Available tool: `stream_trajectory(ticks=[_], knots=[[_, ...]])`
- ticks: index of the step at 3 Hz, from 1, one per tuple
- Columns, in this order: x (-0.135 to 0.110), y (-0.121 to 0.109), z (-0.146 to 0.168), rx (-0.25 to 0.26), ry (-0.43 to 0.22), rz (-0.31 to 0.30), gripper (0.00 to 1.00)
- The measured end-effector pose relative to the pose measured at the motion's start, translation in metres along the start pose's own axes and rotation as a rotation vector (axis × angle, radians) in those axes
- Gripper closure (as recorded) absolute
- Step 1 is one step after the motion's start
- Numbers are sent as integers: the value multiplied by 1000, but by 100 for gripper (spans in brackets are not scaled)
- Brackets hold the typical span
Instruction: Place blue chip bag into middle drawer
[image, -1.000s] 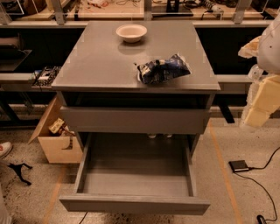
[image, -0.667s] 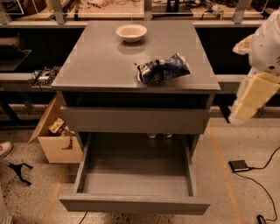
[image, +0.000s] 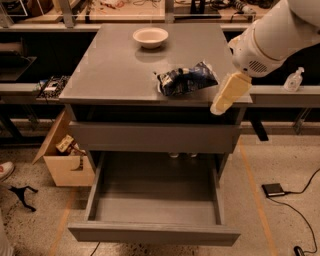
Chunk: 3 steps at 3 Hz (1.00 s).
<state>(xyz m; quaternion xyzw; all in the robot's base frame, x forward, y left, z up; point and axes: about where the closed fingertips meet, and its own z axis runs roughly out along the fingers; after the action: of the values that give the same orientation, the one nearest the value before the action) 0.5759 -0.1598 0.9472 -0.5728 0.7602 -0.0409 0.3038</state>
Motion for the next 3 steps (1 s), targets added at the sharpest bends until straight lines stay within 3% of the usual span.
stream_trajectory(ticks=[1, 2, 3], knots=[[-23, -26, 28, 70, -35, 12, 0], [-37, -36, 51, 90, -33, 4, 0], [-46, -31, 86, 56, -3, -10, 2]])
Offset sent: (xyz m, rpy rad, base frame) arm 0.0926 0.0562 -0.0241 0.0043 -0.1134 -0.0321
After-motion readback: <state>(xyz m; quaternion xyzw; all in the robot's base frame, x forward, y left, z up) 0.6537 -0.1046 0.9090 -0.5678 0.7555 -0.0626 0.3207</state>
